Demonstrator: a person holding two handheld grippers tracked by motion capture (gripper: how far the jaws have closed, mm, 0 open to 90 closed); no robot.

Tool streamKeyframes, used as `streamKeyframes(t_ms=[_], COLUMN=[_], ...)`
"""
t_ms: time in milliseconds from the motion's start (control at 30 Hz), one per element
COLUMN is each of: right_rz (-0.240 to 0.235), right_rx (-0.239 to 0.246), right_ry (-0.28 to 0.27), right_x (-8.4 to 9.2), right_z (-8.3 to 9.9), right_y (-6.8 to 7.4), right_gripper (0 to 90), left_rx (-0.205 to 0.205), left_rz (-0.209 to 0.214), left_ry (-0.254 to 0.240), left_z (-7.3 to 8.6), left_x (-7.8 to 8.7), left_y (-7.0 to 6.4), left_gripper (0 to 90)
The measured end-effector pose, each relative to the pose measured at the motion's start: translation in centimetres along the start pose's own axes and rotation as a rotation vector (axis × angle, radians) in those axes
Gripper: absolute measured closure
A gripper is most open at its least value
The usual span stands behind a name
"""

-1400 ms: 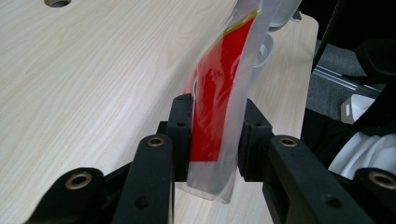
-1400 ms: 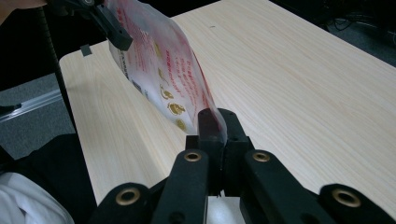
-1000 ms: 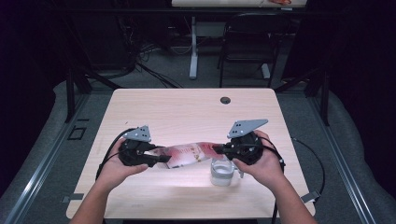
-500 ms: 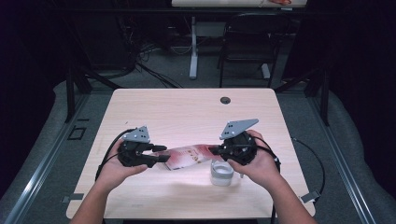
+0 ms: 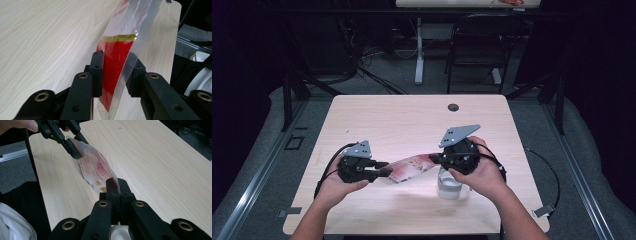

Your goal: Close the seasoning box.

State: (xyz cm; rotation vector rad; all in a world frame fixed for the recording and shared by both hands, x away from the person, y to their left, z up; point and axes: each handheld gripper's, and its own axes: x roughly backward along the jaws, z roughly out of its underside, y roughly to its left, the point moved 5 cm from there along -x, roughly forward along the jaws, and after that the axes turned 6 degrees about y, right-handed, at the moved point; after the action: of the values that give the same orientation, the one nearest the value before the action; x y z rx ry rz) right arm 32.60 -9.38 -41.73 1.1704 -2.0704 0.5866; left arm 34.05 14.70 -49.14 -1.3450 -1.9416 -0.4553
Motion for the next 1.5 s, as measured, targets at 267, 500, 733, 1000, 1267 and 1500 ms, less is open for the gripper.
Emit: streamKeyframes(t_ms=[267, 500, 733, 1000, 1267, 1500], right_rz=[-0.001, -0.011, -0.020, -0.021, -0.009, 0.007], right_rx=[0.017, 0.020, 0.038, 0.051, 0.076, 0.096], right_ry=[0.003, 0.012, 0.036, 0.052, 0.088, 0.117], right_x=[-0.5, -1.0, -2.0, -3.0, -4.2, -5.0], right_z=[-0.8, -1.2, -1.4, -1.5, -1.7, -1.7], right_y=[0.5, 0.9, 1.4, 1.8, 2.0, 2.1], right_gripper=[90.0, 90.0, 90.0, 90.0, 90.0, 89.9], left_rx=[0.007, 0.008, 0.025, 0.045, 0.079, 0.087], left_rz=[0.005, -0.003, -0.001, -0.002, -0.002, -0.006], left_ry=[-0.003, 0.011, 0.016, 0.024, 0.027, 0.040], left_z=[1.0, 1.6, 2.6, 3.6, 4.7, 5.2], left_x=[-0.4, -0.7, -1.1, -1.5, -2.6, -3.5], left_y=[0.1, 0.3, 0.8, 1.3, 1.8, 1.9], left_gripper=[74.9, 75.0, 74.6, 74.2, 73.1, 71.8])
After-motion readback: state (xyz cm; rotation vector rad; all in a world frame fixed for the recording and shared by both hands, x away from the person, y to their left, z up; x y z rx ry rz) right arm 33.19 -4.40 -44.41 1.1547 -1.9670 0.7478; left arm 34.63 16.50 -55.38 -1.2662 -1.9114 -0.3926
